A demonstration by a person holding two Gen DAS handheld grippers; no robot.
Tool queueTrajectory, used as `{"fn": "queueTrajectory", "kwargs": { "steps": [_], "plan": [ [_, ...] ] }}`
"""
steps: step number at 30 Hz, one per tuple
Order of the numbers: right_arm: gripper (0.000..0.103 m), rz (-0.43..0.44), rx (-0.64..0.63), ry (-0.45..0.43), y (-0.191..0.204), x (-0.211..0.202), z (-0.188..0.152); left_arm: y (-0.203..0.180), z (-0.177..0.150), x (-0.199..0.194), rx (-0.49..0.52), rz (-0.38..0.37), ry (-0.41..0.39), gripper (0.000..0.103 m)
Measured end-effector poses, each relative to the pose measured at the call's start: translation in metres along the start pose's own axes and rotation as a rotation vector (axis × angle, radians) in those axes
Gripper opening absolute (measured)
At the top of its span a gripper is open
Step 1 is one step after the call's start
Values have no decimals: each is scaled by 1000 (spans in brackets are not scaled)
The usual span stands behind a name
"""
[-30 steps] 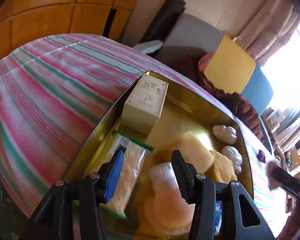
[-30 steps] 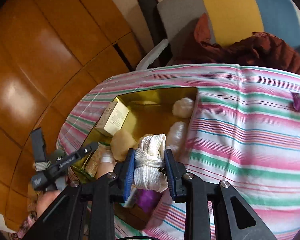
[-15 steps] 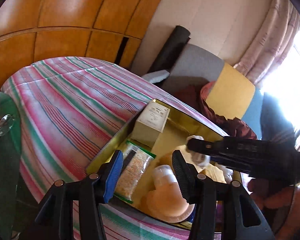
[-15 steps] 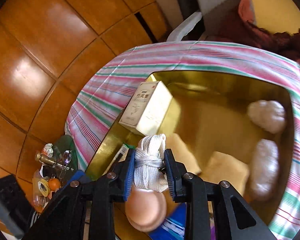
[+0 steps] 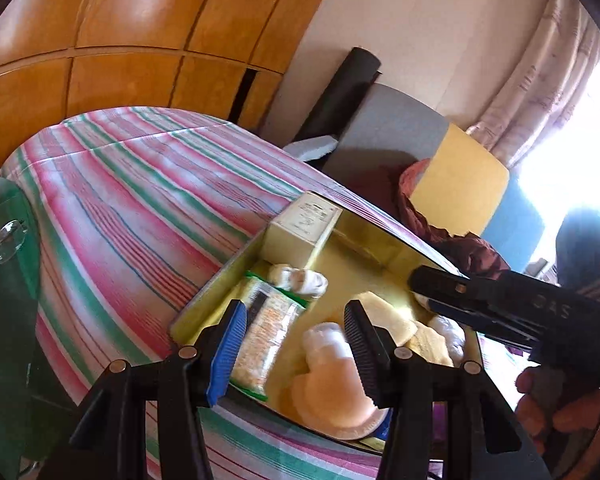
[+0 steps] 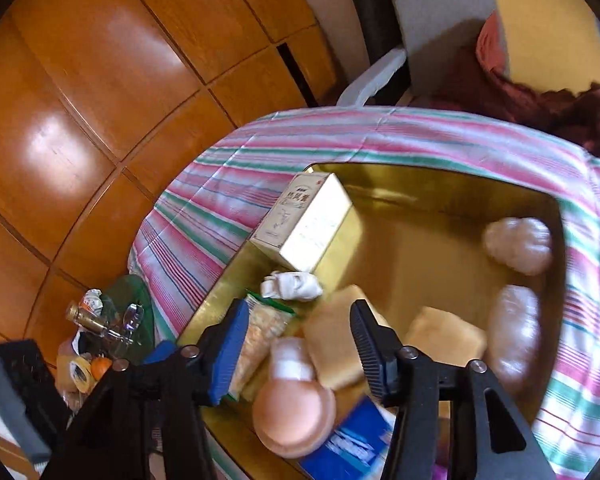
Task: Organize objects
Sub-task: 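Lower the cream box into the tray with the left gripper while the right drops the rope bundle in, then withdraw both grippers from the tray and move the right toward the green box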
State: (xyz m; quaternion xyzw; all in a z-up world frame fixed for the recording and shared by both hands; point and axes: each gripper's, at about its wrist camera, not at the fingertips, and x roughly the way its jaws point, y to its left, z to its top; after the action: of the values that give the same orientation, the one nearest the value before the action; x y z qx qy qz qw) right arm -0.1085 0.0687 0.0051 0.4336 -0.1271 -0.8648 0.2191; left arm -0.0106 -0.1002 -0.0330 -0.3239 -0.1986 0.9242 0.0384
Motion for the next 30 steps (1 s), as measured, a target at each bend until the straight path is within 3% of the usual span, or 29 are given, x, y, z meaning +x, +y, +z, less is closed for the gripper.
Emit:
{"fn": "queueTrajectory", "kwargs": {
  "steps": [12,22,30],
  "plan": [
    [62,-101,121,-101,-67,-80,-36,-56,-25,-12,182,-146,48,52],
    [63,-253,255,-100,-141,-119,-86,-114,-58,-28,362,-272,105,52],
    [63,-348,381,-106,-200,-142,-128,-152,-87,-29,483,-334,194,52]
  ]
}}
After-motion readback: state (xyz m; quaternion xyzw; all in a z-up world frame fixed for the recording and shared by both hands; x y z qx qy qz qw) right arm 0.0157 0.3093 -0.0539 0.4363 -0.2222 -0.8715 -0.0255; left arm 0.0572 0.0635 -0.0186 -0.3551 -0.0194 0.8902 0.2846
